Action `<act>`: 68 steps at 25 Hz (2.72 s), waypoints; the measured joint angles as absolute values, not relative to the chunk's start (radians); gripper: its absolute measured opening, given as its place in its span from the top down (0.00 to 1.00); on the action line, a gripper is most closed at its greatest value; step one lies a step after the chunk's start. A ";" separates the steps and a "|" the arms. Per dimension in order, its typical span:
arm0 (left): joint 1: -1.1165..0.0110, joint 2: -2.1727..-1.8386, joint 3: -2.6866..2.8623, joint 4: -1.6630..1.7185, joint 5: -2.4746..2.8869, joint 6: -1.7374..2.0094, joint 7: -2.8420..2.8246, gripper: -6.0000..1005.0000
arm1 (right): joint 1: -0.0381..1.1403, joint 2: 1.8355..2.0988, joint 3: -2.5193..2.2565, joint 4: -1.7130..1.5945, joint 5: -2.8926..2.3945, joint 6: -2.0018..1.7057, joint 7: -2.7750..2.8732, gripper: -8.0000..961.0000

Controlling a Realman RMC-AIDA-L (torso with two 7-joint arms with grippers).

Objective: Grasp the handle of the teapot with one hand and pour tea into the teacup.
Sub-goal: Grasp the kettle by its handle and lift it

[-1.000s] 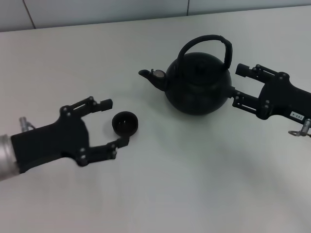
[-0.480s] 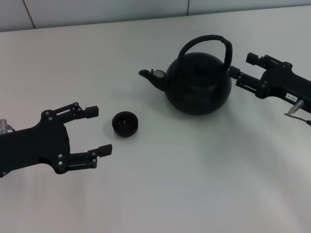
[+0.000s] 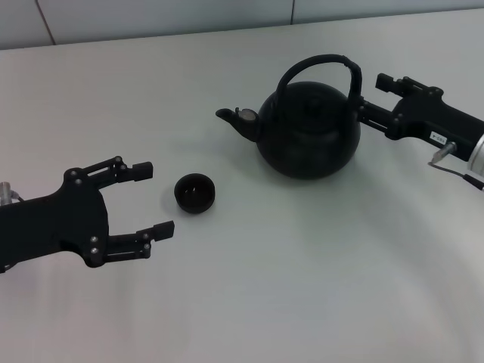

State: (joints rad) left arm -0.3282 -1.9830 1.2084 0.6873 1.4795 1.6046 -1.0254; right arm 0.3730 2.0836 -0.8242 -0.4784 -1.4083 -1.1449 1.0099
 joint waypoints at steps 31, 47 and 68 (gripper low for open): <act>-0.349 -2.002 1.196 0.687 1.529 1.546 -1.019 0.16 | 0.449 2.085 -0.842 -0.413 -1.395 -1.034 0.993 0.38; -0.347 -2.005 1.196 0.687 1.529 1.546 -1.015 0.16 | 0.444 2.086 -0.843 -0.415 -1.396 -1.044 0.986 0.60; -0.348 -2.016 1.193 0.699 1.529 1.528 -1.017 0.16 | 0.439 2.088 -0.843 -0.418 -1.400 -1.090 0.912 0.83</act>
State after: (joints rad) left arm -0.3479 -2.0160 1.1933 0.6991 1.5294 1.5281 -1.0174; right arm 0.4388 2.0879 -0.8428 -0.4179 -1.4003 -1.0904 0.9117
